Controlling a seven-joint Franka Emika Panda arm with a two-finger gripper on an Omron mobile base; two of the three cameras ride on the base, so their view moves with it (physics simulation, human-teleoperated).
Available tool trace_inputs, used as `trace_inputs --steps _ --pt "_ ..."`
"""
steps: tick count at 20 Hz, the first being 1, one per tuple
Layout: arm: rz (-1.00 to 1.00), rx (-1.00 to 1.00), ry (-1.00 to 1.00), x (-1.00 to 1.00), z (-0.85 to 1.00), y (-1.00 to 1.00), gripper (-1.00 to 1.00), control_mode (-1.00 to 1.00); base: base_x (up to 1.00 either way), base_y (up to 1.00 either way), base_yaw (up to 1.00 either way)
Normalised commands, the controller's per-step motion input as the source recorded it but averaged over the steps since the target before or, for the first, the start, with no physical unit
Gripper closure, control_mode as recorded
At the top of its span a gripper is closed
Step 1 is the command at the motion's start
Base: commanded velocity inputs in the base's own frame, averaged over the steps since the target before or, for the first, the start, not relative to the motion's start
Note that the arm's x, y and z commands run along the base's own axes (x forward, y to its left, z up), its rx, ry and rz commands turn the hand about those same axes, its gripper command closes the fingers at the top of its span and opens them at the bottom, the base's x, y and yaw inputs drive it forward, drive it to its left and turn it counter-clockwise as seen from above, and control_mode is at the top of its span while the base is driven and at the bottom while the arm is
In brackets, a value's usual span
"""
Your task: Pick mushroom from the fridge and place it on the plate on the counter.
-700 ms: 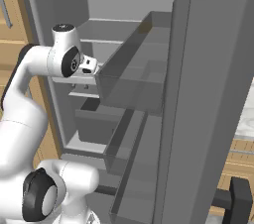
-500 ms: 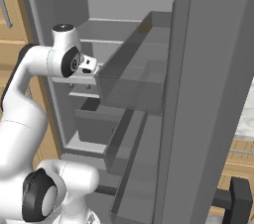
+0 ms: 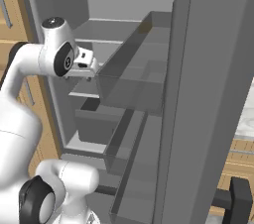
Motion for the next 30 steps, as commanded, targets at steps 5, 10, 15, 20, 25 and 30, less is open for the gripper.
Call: trace_inputs --steps 5,10,15,20,25,30 --pt "-0.07 -0.03 -0.11 -0.05 0.28 0.0 -1.0 -1.0 0.0 0.0 0.0" --pt "-0.05 0.0 -0.13 0.0 -0.06 -0.11 -1.0 -1.0 0.0 0.0 0.0" --pt "-0.02 0.02 -0.18 0.04 -0.22 -0.04 -1.0 -1.0 0.0 0.0 0.0" --pt "-0.01 0.03 -0.15 0.22 -0.19 0.0 -1.0 -1.0 0.0 0.0 0.0" --pt "-0.02 0.09 -0.05 0.53 -0.25 -0.07 -1.0 -1.0 0.0 0.0 0.0" --pt "0.0 0.1 0.0 0.69 -0.36 -0.16 -1.0 -1.0 0.0 0.0 0.0"
